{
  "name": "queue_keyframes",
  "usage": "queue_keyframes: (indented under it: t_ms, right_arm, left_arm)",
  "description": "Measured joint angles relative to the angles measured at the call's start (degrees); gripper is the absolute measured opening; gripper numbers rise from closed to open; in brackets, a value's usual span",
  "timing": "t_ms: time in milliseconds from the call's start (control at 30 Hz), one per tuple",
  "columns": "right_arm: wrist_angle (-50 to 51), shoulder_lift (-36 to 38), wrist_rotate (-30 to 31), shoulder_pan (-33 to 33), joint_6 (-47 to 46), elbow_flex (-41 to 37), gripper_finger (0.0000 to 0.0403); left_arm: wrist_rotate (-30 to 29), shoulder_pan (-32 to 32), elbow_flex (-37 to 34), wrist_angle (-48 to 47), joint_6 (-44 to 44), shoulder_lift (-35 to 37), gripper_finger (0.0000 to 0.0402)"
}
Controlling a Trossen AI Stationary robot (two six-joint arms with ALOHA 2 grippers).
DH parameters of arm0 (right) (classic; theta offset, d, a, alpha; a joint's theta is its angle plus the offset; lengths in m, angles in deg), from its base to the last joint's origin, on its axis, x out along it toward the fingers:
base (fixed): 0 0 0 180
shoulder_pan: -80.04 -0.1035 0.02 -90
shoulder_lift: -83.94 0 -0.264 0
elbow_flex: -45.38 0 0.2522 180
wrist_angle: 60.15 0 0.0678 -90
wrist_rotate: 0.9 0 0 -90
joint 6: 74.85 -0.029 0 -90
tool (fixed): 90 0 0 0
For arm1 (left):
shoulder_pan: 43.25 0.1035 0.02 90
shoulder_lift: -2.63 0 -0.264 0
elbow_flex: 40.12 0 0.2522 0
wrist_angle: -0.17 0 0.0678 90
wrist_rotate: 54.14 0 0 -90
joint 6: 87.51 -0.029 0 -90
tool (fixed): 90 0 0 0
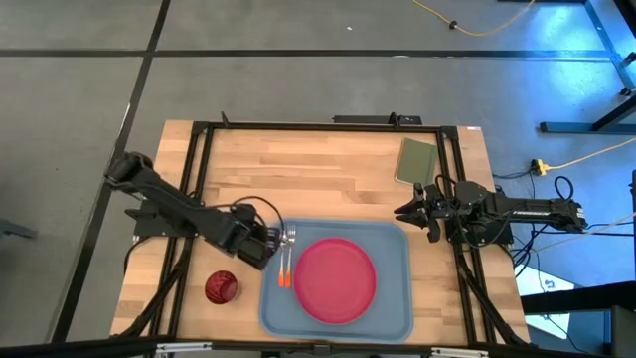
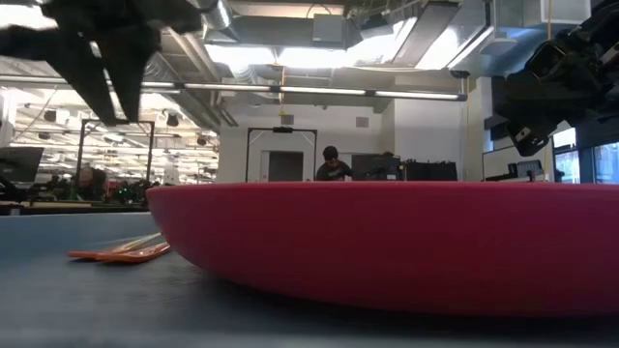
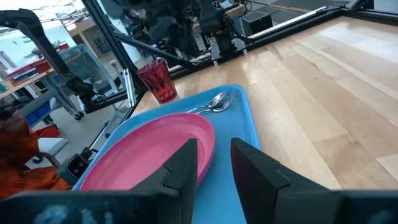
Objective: Pick and place plate/cup/fork/spoon on tray
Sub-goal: Put the red cup on the right of the blue tray
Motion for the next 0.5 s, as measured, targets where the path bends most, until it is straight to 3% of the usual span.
queue_keyframes:
  t_ms: [267, 500]
  right_arm:
    - [0.0, 0.0, -0.01, 0.0, 0.0, 0.0, 0.0101]
    - [0.0, 0.0, 0.0, -0.01, 0.0, 0.0, 0.0101]
  left_arm:
    - [7.46, -3.35, 3.6, -6.4, 1.1, 5.41, 0.0095]
    - [8.47, -10.76, 4.91, -5.99, 6.05, 4.23, 0.0095]
